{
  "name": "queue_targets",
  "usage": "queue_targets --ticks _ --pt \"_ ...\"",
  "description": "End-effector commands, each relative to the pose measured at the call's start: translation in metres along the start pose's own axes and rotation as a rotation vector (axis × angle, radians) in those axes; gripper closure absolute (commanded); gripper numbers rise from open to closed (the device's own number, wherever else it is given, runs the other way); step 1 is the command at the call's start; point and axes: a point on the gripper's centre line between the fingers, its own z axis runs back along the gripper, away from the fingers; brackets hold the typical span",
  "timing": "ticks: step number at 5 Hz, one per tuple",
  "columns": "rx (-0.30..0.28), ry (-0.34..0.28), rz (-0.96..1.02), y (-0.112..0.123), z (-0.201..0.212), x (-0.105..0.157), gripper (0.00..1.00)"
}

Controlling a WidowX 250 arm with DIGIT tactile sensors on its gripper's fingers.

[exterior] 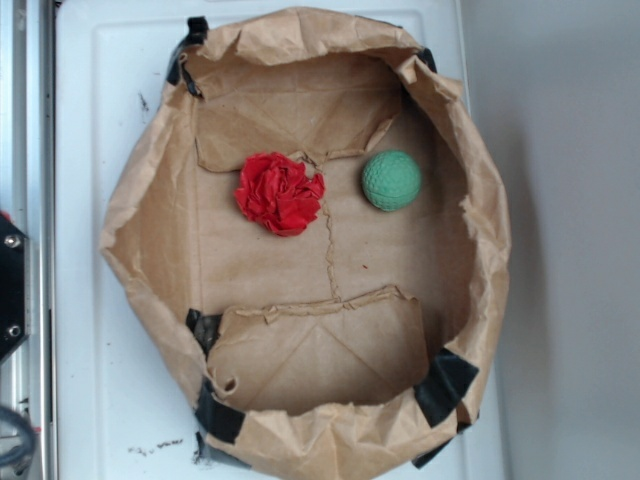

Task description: Grab the green ball.

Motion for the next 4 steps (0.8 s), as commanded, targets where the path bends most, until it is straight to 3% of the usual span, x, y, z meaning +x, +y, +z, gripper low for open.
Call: queue_targets --ticks 1,2,3,4 --pt "0.000 0.000 0.000 0.000 0.000 0.000 0.00" --pt "-0.022 0.017 -0.018 0.039 -0.002 0.052 0.00" --pt "-0.043 -0.003 -0.057 0.062 -0.016 0.103 0.00" --pt "-0.046 -0.027 -0.083 0.075 -0.036 0.129 0.00"
